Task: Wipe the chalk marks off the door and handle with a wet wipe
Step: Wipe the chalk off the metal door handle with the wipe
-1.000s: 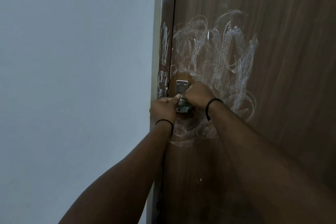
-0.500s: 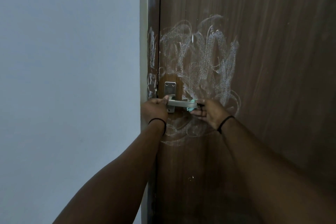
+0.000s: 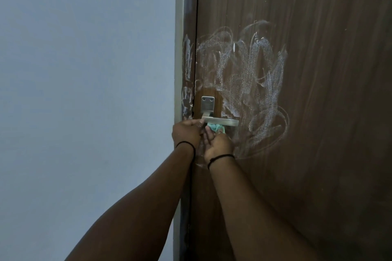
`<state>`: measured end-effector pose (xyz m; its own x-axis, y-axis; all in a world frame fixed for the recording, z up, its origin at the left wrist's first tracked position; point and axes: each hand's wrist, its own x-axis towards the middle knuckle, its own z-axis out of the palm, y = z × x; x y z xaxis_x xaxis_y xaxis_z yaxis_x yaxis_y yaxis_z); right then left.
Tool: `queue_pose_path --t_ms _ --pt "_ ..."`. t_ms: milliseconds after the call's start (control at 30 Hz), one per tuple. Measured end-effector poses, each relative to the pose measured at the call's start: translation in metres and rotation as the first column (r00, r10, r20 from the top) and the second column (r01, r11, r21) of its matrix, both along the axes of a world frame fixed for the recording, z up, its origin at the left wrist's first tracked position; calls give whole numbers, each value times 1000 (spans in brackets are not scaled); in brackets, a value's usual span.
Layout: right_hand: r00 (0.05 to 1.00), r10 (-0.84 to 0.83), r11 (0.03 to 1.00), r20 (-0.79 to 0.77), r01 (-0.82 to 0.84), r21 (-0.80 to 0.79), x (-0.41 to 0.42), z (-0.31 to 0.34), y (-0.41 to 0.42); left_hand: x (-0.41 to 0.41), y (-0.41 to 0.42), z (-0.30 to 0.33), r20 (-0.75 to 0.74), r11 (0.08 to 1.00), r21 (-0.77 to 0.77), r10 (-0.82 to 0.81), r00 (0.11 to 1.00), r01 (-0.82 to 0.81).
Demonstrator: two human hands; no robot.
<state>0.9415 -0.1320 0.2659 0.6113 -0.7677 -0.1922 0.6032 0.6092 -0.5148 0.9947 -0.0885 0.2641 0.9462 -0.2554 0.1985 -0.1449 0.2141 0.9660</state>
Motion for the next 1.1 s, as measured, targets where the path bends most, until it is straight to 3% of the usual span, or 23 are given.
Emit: queue_pose_path --t_ms 233,367,433,567,767,900,1100 --pt "972 75 977 -222 -116 -180 6 15 -3 7 12 -9 3 999 43 -14 1000 13" --pt "907 125 895 -403 -278 -349 -9 15 -12 2 7 -10 35 997 75 4 999 -7" --pt "870 81 844 -487 -320 -431 -16 14 -15 -2 6 -11 42 996 85 9 999 -13" --pt "857 -69 734 -510 -303 -608 -19 16 -16 -13 9 -6 88 994 32 97 991 -101" --pt "755 -510 338 -412 -264 -903 -24 12 -16 -28 8 -2 249 993 -3 114 962 -117" --pt "514 -823 54 -242 -352 -934 -26 17 -18 -25 3 -3 309 984 19 163 937 -177" --pt "511 -856 -49 -74 -222 -974 -33 26 -38 -20 -9 18 304 955 101 238 922 -280"
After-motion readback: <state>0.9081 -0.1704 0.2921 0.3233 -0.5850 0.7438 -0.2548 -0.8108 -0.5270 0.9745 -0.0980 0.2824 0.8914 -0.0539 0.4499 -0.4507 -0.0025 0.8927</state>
